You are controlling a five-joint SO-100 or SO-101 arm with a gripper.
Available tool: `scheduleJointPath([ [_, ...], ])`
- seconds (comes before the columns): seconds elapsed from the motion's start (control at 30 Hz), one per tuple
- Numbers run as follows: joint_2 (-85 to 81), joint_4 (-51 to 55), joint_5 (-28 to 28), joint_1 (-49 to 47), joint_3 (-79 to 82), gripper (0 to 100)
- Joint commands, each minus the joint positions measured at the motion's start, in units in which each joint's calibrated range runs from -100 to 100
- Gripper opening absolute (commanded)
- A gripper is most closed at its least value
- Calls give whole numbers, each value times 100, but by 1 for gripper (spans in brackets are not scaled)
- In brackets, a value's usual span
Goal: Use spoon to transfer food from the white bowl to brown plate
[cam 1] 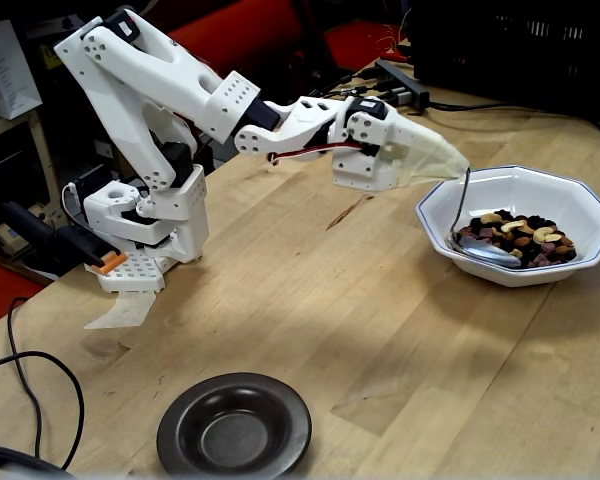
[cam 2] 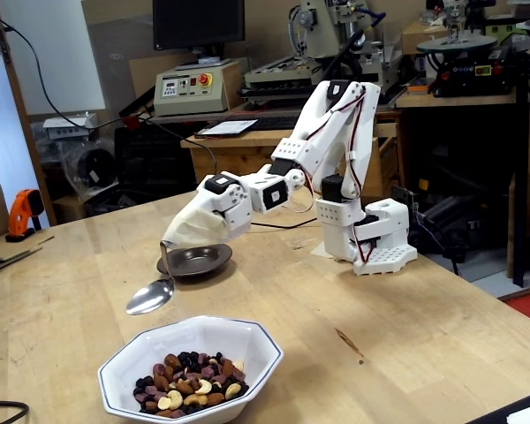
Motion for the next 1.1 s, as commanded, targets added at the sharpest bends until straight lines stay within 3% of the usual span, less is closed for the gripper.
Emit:
scheduleJointPath([
  [0.0,-32,-150,107,-162,-70,4],
  [0.43,-23,-142,449,-192,1,4],
  [1.07,199,-110,474,-829,10,4],
])
